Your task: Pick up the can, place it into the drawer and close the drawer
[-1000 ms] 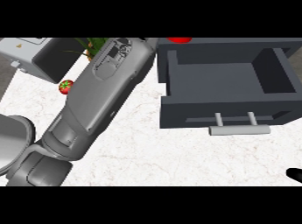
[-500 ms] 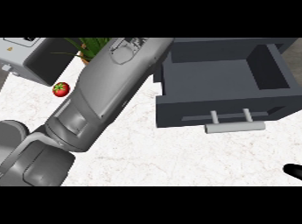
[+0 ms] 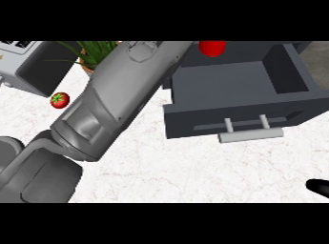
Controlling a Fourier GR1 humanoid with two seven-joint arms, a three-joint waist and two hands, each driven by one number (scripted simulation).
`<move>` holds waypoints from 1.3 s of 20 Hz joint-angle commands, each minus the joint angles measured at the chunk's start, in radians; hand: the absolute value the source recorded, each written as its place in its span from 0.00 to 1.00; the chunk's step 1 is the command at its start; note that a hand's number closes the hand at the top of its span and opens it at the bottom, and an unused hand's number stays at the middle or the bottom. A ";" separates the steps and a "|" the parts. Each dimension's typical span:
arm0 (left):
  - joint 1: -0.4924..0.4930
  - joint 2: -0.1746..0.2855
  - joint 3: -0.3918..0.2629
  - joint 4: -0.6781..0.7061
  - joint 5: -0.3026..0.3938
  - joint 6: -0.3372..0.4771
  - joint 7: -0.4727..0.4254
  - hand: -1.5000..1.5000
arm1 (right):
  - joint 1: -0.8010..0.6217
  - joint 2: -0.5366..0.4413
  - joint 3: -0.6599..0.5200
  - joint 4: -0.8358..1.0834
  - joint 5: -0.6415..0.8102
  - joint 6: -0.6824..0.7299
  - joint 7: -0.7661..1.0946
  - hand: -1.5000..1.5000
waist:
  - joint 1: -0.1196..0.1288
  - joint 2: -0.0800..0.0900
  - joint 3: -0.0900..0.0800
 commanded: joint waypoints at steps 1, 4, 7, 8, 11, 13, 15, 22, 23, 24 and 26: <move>-0.059 0.000 -0.015 0.039 0.031 0.053 0.013 0.00 | -0.034 -0.033 -0.041 0.064 -0.030 0.014 -0.018 0.00 | -0.006 0.003 0.001; -0.034 0.000 -0.027 0.053 0.047 0.081 -0.028 0.00 | 0.010 -0.017 0.005 -0.008 -0.010 0.025 0.001 0.00 | -0.011 0.002 0.000; -0.045 0.000 -0.034 0.064 0.062 0.082 -0.033 0.00 | 0.008 -0.050 0.009 0.021 0.051 0.050 -0.061 0.00 | -0.012 0.006 0.001; -0.021 0.000 -0.036 0.057 0.070 0.084 -0.066 0.00 | -0.048 -0.090 -0.013 -0.010 0.031 0.043 -0.007 0.00 | -0.014 0.005 0.000; -0.010 0.000 -0.034 0.051 0.106 0.081 -0.078 0.00 | -0.052 -0.073 0.058 0.033 0.132 0.047 -0.085 0.00 | -0.004 0.010 0.000; 0.000 0.000 -0.040 0.045 0.127 0.083 -0.086 0.00 | -0.111 -0.112 0.069 0.041 0.171 0.049 -0.079 0.00 | -0.006 0.010 0.000; -0.039 0.000 -0.011 0.072 0.138 0.079 -0.070 0.00 | -0.082 -0.153 0.077 0.050 0.215 0.086 -0.106 0.00 | 0.002 0.009 0.000; -0.052 0.000 0.013 0.062 0.187 0.084 -0.124 0.00 | -0.178 -0.195 0.202 0.200 0.482 0.052 -0.184 0.00 | 0.041 0.012 -0.002; -0.047 0.000 0.005 0.050 0.197 0.070 -0.110 0.00 | -0.155 -0.176 0.254 0.214 0.545 0.033 -0.223 0.00 | 0.044 0.007 -0.001; -0.054 0.000 -0.001 0.059 0.197 0.110 -0.125 0.00 | -0.211 -0.195 0.260 0.238 0.556 0.039 -0.211 0.00 | 0.037 0.009 -0.001; -0.061 0.000 0.000 0.079 0.183 0.085 -0.137 0.00 | -0.239 -0.183 0.308 0.278 0.628 0.018 -0.194 0.00 | 0.057 0.005 -0.002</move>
